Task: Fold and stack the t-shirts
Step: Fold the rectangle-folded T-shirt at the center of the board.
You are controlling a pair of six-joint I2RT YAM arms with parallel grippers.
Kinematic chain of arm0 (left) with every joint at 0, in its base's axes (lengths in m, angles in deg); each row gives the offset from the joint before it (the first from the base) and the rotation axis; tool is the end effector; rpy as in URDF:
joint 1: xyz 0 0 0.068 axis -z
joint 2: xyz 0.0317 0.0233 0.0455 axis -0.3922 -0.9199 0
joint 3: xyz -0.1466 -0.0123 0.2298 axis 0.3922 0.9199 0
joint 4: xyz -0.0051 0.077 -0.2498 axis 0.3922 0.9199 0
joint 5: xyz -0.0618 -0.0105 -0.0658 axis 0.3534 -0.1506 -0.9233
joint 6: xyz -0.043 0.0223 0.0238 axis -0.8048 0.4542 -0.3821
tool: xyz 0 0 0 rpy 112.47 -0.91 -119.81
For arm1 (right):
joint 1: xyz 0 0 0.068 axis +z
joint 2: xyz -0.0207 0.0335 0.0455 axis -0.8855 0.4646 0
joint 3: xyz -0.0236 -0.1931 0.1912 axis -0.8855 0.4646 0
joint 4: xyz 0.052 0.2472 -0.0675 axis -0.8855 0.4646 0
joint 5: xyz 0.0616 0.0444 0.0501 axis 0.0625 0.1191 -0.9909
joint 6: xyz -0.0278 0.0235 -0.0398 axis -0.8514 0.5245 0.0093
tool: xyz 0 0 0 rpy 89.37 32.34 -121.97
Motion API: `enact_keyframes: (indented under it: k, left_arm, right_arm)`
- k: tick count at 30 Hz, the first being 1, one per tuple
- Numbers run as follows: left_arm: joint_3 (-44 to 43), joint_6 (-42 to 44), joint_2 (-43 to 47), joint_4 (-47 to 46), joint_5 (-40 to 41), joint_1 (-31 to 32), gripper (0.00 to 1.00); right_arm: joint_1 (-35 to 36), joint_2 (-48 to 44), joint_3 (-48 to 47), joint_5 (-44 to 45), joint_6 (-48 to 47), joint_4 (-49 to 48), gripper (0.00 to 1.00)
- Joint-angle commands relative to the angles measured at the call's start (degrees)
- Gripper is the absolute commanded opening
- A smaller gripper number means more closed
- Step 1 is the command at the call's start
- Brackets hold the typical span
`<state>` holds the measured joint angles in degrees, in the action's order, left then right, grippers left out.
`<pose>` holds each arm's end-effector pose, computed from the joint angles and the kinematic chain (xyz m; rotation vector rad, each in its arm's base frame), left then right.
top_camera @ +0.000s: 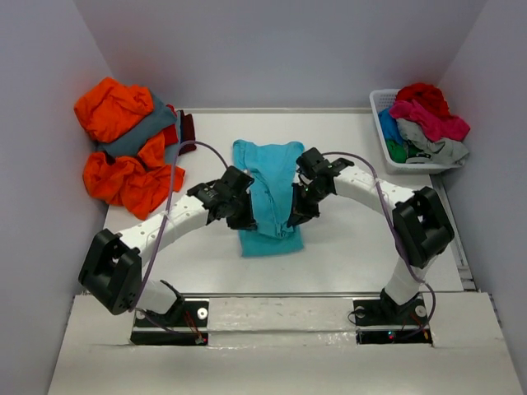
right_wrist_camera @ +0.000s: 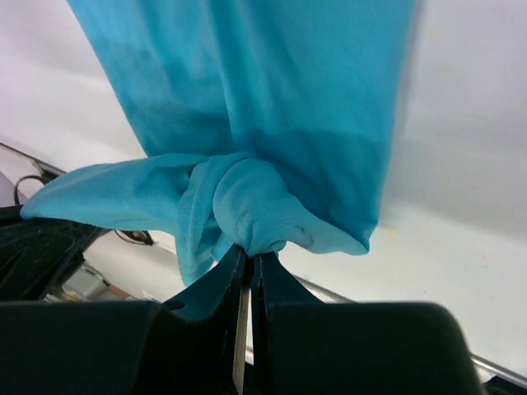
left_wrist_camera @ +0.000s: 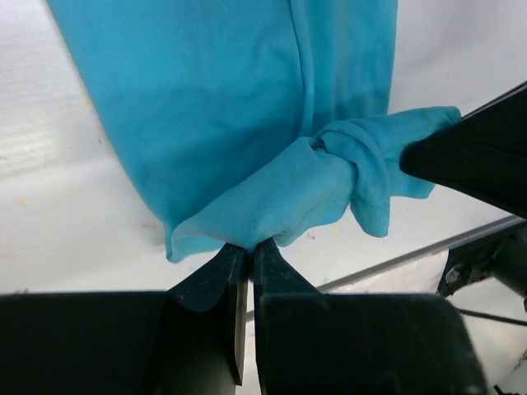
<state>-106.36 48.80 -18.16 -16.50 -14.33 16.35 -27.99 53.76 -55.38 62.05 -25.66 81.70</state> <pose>0.2151 -0.1837 0.2428 0.1039 2.6325 -0.7069 0.2759 0.2058 0.2111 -0.0426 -3.0310 -0.7965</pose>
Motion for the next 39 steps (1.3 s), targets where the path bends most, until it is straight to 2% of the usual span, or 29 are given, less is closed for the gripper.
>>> enact_keyframes:
  k: [1,8,19,39]
  left_arm:
    - [-4.27,3.59,-1.59,-1.50,1.00,-3.31,0.06]
    - [-8.41,6.31,-5.45,-1.33,1.09,-7.53,0.06]
    - [-14.21,8.16,-12.13,-1.68,0.56,-10.43,0.06]
    - [-17.02,9.83,-19.26,-2.65,0.29,-13.16,0.06]
  right_arm:
    - [-2.33,2.29,-5.79,0.85,-3.84,2.33,0.07]
    - [-4.97,6.51,-12.65,0.50,-5.51,4.18,0.07]
    - [-6.64,11.26,-16.78,-0.47,-6.30,4.09,0.07]
    - [-9.37,18.56,-23.38,-1.52,-7.45,4.71,0.07]
